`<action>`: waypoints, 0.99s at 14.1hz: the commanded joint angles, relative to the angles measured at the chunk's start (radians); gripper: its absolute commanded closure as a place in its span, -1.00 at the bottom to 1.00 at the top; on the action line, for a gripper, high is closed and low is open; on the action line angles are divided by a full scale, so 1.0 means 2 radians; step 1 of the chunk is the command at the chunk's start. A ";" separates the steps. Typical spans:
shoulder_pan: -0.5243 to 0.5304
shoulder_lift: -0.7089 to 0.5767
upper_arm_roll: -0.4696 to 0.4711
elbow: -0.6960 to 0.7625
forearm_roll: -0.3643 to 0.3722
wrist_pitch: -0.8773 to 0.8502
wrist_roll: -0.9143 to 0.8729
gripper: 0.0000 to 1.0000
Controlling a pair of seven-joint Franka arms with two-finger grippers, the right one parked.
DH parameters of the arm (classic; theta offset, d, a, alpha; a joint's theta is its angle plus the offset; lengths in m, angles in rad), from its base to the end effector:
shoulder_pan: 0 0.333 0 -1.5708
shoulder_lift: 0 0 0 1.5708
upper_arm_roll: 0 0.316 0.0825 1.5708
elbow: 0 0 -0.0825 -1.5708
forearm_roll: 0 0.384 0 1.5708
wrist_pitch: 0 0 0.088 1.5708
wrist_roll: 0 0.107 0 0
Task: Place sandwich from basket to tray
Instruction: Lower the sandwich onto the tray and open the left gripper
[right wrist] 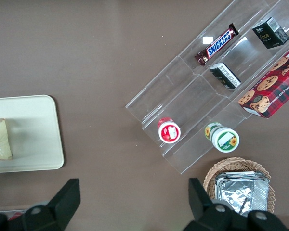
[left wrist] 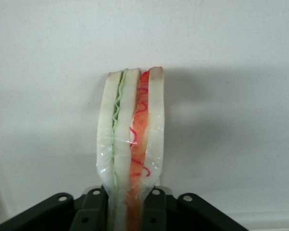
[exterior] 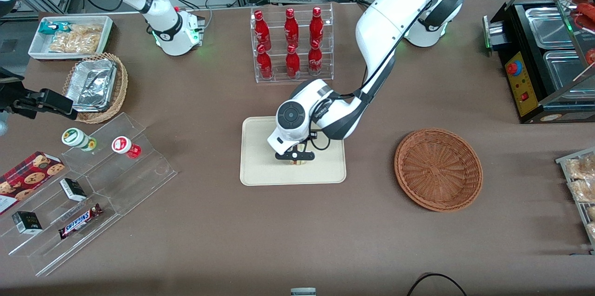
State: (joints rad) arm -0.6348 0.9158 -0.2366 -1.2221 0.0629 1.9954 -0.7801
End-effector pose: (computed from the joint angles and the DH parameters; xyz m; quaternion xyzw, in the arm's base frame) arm 0.5149 -0.5355 0.2166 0.9957 -0.0210 -0.0906 0.0024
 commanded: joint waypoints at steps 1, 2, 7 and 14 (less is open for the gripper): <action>-0.004 -0.007 0.005 0.013 0.006 -0.007 0.003 -0.99; -0.002 -0.018 0.005 0.013 0.005 -0.007 0.003 -1.00; 0.051 -0.103 0.005 0.007 0.003 -0.071 0.007 -0.99; 0.189 -0.287 0.004 -0.202 -0.005 -0.086 0.134 -0.99</action>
State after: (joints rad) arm -0.3277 0.4907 -0.2215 -1.4331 0.0612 1.8021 -0.5786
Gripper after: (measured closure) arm 0.000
